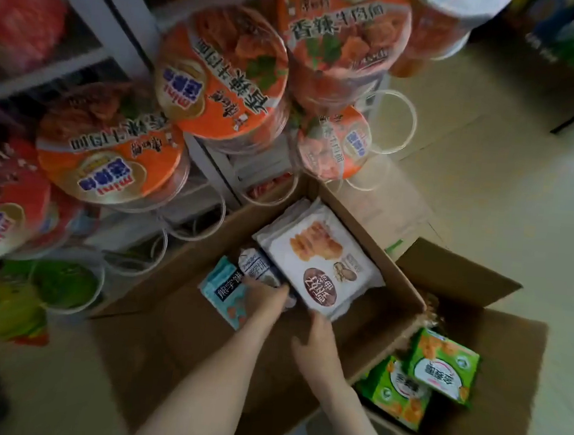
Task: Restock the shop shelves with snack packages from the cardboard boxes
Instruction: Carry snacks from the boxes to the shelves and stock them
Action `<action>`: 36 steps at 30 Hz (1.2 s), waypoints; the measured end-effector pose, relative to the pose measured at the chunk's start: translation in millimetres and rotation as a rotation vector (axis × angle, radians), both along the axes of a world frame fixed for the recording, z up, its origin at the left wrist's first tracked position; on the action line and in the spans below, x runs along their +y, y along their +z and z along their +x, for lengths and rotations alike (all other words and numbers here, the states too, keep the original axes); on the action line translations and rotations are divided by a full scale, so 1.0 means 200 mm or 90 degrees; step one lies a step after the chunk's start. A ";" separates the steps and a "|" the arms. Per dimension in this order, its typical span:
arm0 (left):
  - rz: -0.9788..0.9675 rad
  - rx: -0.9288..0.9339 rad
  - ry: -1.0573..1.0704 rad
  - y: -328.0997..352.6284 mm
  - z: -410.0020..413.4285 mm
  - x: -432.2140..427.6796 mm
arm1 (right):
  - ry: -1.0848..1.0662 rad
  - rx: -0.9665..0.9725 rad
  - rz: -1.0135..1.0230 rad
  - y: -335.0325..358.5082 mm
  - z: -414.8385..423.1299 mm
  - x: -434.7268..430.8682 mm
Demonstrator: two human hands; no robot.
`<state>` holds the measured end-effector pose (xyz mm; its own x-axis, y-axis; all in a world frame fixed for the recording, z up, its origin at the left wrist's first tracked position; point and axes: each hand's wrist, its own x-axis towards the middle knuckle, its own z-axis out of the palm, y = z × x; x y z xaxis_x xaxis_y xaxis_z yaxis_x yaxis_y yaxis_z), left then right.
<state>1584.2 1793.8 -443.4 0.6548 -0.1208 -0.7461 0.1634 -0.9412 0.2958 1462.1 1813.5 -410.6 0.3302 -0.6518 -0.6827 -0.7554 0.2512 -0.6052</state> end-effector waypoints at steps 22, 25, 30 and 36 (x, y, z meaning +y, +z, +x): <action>-0.241 0.273 0.075 0.11 0.21 0.49 | -0.248 -0.159 0.329 -0.02 0.20 -0.07; -0.097 0.045 0.046 0.03 0.25 0.48 | -0.213 -0.106 0.268 -0.07 0.17 -0.06; -0.040 0.085 0.140 -0.12 0.30 0.42 | -0.247 -0.117 0.275 -0.13 0.13 -0.06; -0.084 0.066 0.150 -0.19 0.33 0.44 | -0.275 -0.155 0.292 -0.13 0.17 -0.05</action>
